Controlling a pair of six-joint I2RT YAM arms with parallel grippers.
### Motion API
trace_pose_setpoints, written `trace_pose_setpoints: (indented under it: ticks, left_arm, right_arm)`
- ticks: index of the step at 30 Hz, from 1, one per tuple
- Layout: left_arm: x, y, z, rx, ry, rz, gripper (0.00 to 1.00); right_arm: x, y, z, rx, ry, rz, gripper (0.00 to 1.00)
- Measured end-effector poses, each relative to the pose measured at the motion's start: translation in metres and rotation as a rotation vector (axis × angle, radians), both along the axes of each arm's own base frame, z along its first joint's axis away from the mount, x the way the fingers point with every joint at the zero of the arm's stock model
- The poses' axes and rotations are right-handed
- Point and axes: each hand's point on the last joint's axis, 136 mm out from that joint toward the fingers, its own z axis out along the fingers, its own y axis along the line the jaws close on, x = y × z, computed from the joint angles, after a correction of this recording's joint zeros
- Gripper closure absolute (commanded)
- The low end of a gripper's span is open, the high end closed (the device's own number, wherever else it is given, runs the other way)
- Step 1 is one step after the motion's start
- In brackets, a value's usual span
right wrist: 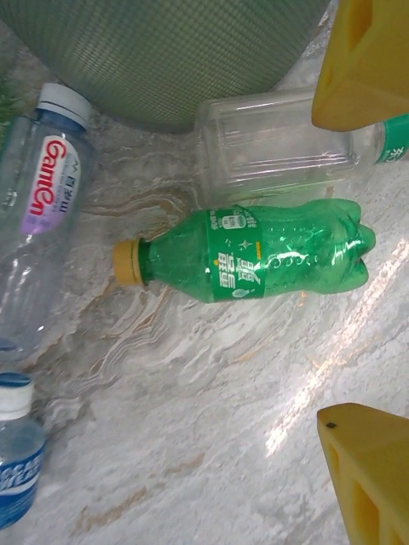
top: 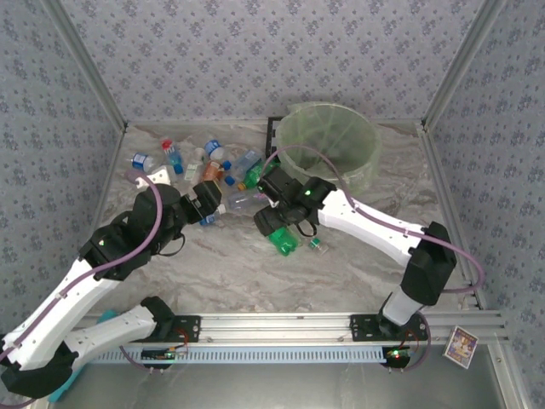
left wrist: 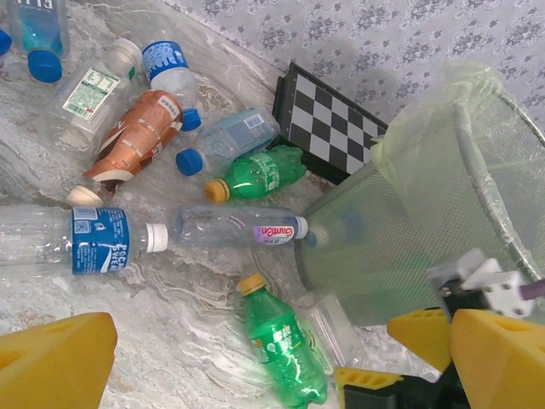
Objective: Put the plastic bottles in the bin
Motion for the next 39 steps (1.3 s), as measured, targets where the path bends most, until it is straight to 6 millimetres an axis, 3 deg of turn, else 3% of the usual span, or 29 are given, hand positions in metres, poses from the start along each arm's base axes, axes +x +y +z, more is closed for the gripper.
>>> trace_pose_setpoints:
  ticks: [3, 19, 28, 34, 39]
  left_arm:
    - [0.002, -0.001, -0.003, 0.01, 0.006, 0.003, 0.0]
    - [0.004, -0.001, -0.012, 0.062, 0.03, 0.003, 0.0]
    - [0.002, 0.003, -0.009, 0.055, 0.021, 0.007, 0.0]
    - [-0.001, 0.006, -0.007, 0.05, 0.014, 0.01, 0.0]
    - [-0.002, 0.007, -0.008, 0.056, 0.02, 0.01, 0.0]
  right_arm:
    - [0.001, -0.001, -0.015, -0.044, 0.022, 0.005, 0.25]
    - [-0.008, 0.013, -0.084, -0.186, 0.122, 0.052, 0.3]
    - [-0.002, 0.015, -0.102, -0.223, 0.123, 0.054, 0.28]
    - [-0.001, 0.016, -0.128, -0.262, 0.154, 0.055, 0.27]
    - [0.0, 0.017, -0.138, -0.272, 0.162, 0.055, 0.27]
